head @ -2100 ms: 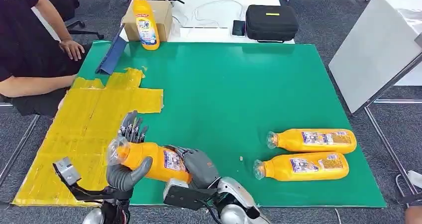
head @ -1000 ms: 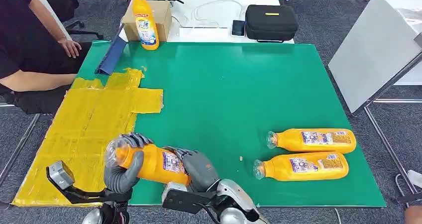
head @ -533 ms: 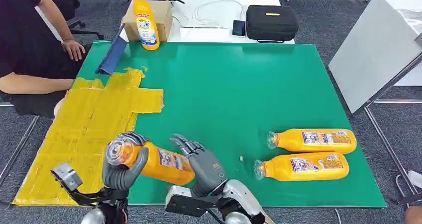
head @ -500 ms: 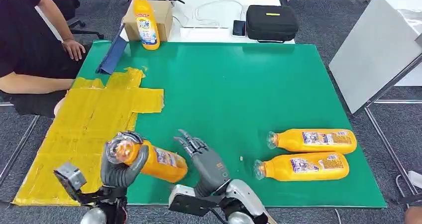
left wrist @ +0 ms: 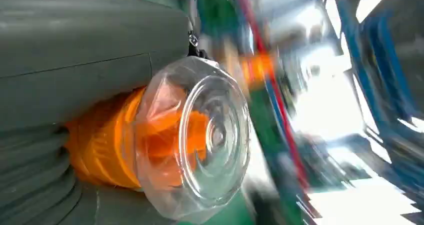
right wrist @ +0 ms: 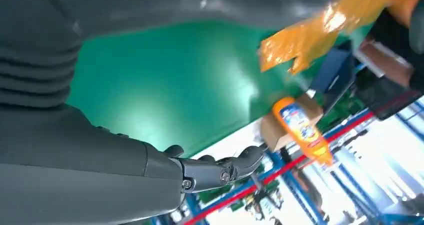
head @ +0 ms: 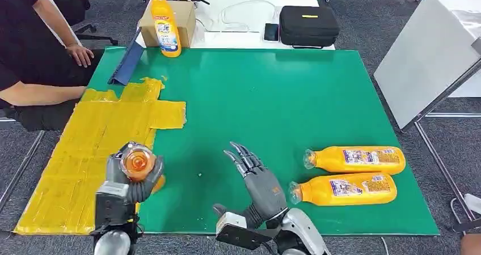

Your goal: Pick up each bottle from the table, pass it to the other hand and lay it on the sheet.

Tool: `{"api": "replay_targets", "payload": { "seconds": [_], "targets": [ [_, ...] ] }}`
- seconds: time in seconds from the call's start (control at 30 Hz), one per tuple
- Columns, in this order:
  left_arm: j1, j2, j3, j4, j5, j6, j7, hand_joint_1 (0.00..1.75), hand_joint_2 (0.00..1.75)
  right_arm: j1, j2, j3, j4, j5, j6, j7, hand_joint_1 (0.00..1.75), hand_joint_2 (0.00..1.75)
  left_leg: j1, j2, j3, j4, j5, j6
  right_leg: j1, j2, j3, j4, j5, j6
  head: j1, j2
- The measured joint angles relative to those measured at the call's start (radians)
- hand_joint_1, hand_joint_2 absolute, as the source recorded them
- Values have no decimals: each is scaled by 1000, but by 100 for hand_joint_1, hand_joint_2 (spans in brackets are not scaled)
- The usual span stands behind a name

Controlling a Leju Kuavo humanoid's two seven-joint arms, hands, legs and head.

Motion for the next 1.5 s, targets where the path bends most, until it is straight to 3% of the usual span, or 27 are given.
{"api": "replay_targets", "payload": {
  "seconds": [0.13,0.23,0.33,0.43,0.77,0.93,0.97,1.0,1.07,1.1,1.27,1.5],
  "targets": [
    [-27,3,-1,73,-521,178,141,175,175,66,-51,-58,-91,-3,-1,-13,0,0,0,-1,-1,0,0,0,-1,0,0,0,0,0,0,0],
    [-64,8,-11,161,-765,202,256,175,175,103,-88,-101,-149,-18,11,-26,0,0,-2,-1,-1,0,0,1,-2,0,0,0,0,1,0,0],
    [-122,43,-59,293,-894,181,417,175,175,120,-125,-135,-195,-18,34,-31,0,0,-2,0,-1,0,0,1,-2,0,-1,0,1,1,0,0],
    [-189,106,-182,418,-903,168,572,175,175,128,-153,-158,-225,-14,40,-32,0,0,-2,0,-1,0,0,1,-1,0,5,0,2,1,0,0],
    [-284,172,-368,620,-910,148,657,175,175,144,-193,-184,-267,-5,44,-31,0,0,-2,2,-2,0,1,2,-1,1,4,0,2,2,0,0],
    [-322,170,-421,723,-910,121,617,175,175,147,-199,-190,-273,0,58,-31,0,0,-2,2,-2,0,1,2,-2,1,6,0,2,2,0,0],
    [-333,168,-426,743,-910,112,606,105,175,145,-199,-190,-273,-1,64,-31,0,0,-2,2,-2,0,1,2,-2,1,5,0,2,2,0,0],
    [-346,165,-431,763,-910,105,603,0,175,141,-199,-190,-272,-4,69,-31,0,0,-2,1,-2,0,1,3,-2,1,5,0,2,3,0,0],
    [-370,159,-449,807,-910,98,598,0,175,130,-199,-190,-270,-12,74,-32,0,0,-2,0,0,0,1,3,-2,1,6,0,2,3,0,0],
    [-381,156,-452,827,-910,94,599,0,0,124,-199,-190,-268,-15,77,-32,0,0,-2,-1,1,0,1,3,-2,1,5,0,2,3,0,0],
    [-447,132,-466,953,-911,59,637,0,0,114,-191,-188,-256,-4,85,-19,0,0,-2,-4,10,-1,-3,0,-2,-2,14,0,-2,2,0,0],
    [-434,142,-357,962,-834,57,502,0,0,79,-132,-144,-213,71,42,12,0,0,-2,-4,24,-1,-5,0,-2,-1,27,0,-5,2,0,0]
  ]
}}
